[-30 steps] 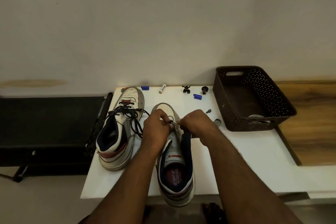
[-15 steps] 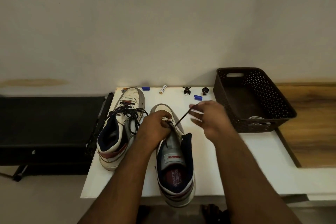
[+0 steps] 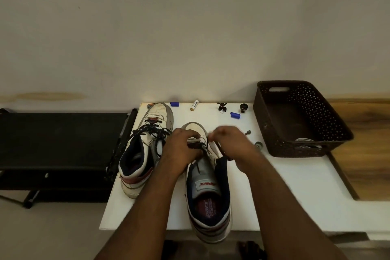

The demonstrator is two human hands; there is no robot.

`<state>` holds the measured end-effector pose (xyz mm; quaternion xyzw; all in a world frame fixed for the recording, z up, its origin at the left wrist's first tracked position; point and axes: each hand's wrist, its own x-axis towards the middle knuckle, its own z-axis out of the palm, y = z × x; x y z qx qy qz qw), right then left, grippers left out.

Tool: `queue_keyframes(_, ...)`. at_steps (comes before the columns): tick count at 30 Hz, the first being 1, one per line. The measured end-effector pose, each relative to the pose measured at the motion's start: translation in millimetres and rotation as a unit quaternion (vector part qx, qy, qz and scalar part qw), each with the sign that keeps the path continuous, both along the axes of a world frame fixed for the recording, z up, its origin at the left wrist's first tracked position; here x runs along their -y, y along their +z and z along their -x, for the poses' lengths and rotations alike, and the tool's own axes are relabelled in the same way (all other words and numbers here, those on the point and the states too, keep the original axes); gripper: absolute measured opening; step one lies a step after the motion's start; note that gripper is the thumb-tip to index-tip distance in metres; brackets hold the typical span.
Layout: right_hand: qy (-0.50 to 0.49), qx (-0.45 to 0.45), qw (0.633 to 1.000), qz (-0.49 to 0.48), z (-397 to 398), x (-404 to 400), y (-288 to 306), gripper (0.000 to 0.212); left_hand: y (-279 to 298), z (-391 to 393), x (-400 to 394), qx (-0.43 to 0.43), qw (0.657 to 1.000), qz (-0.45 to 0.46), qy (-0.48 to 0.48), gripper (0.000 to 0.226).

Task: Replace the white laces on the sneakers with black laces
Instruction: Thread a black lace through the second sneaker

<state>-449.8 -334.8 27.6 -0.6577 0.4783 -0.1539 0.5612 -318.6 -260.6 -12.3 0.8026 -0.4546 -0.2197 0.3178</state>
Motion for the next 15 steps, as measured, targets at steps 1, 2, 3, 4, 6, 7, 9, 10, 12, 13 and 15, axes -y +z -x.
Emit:
queue_keyframes(1, -0.059, 0.158, 0.980, -0.108, 2, 1, 12, 0.017, 0, -1, 0, -0.016, 1.000, 0.004, 0.000, 0.051)
queue_keyframes(2, -0.112, 0.325, 0.917, -0.200, 6, 2, 25, 0.015, 1, -2, 0, -0.027, 1.000, 0.007, 0.000, 0.053)
queue_keyframes(3, -0.147, 0.463, 0.840, -0.244, 14, 5, 38, 0.014, 1, -1, -1, -0.032, 0.999, 0.012, 0.000, 0.055)
queue_keyframes(4, -0.165, 0.556, 0.776, -0.248, 21, 9, 49, 0.014, 1, -1, -1, -0.033, 0.999, 0.019, -0.001, 0.055)
queue_keyframes(6, -0.184, 0.622, 0.734, -0.200, 31, 13, 58, 0.014, 3, 1, -2, -0.037, 0.998, 0.041, -0.016, 0.053)
queue_keyframes(7, -0.203, 0.595, 0.759, -0.169, 34, 12, 56, 0.015, 7, 2, -3, -0.046, 0.997, 0.054, -0.022, 0.049)
queue_keyframes(9, -0.227, 0.401, 0.885, -0.068, 34, 13, 41, 0.018, 18, 1, -8, -0.075, 0.993, 0.088, 0.013, 0.033)
queue_keyframes(10, -0.200, 0.206, 0.958, 0.018, 32, 13, 31, 0.019, 24, -1, -11, -0.066, 0.990, 0.116, 0.053, 0.026)
queue_keyframes(12, -0.058, -0.162, 0.969, 0.174, 29, 16, 8, 0.019, 31, -5, -18, -0.031, 0.973, 0.181, 0.143, 0.019)
queue_keyframes(13, -0.022, -0.240, 0.946, 0.217, 26, 15, 1, 0.018, 33, -6, -21, -0.037, 0.963, 0.202, 0.175, 0.019)
queue_keyframes(15, -0.013, -0.221, 0.943, 0.247, 19, 10, -5, 0.026, 33, -9, -25, -0.098, 0.961, 0.169, 0.196, 0.027)
